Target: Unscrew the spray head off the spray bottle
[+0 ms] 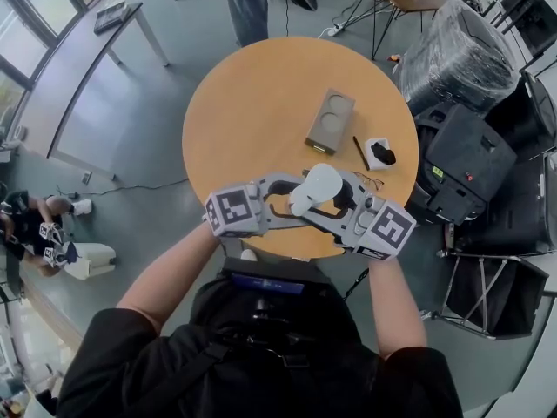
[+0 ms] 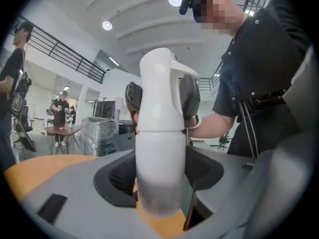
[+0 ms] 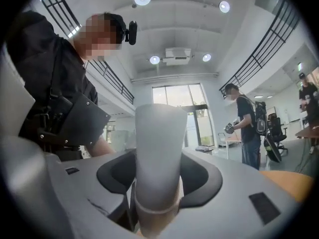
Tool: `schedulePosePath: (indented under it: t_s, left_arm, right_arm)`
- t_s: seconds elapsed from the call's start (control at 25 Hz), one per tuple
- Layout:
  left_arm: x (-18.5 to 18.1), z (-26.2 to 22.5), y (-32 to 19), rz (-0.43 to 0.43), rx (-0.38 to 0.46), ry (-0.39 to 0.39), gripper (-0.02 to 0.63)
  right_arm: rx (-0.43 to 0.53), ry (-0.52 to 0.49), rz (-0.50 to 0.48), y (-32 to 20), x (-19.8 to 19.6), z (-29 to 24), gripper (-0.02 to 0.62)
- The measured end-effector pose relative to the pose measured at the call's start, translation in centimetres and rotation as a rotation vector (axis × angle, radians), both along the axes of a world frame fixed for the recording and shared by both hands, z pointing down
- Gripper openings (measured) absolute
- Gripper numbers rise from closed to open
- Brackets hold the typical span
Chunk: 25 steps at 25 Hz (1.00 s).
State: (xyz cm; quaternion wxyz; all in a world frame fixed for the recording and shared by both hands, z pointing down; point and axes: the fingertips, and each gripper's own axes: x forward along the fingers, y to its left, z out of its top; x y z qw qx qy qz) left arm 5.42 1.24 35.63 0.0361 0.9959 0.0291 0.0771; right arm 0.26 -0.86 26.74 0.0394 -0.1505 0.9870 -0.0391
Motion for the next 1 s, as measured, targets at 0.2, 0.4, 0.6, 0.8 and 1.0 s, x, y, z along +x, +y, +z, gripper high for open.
schedulePosePath:
  t_s: [0.2, 0.4, 0.6, 0.8, 1.0]
  left_arm:
    - [0.0, 0.4, -2.4, -0.156, 0.007, -0.005, 0.307]
    - [-0.8, 1.0, -5.8, -0.388, 0.035, -0.038, 0.308]
    - [-1.1, 0.9, -7.9, -0.525, 0.000, -0.012, 0.308]
    - [-0.9, 1.5, -8.2, -0.599, -0.002, -0.021, 0.308]
    - [-0.9, 2.0, -7.7, -0.611, 0.004, -0.034, 0.308]
  right_arm:
    - [-0.035, 0.024, 0.147, -2.3, 0.4, 1.1, 0.310]
    - [0.014, 0.084, 0.406, -4.5, 1.2, 1.2, 0.321]
    - [0.007, 0.089, 0.578, -5.9, 1.1, 1.3, 0.321]
    - [-0.032, 0.094, 0.669, -6.8, 1.4, 2.1, 0.310]
    - [-0.031, 0.104, 0.673, -6.8, 1.9, 2.7, 0.246]
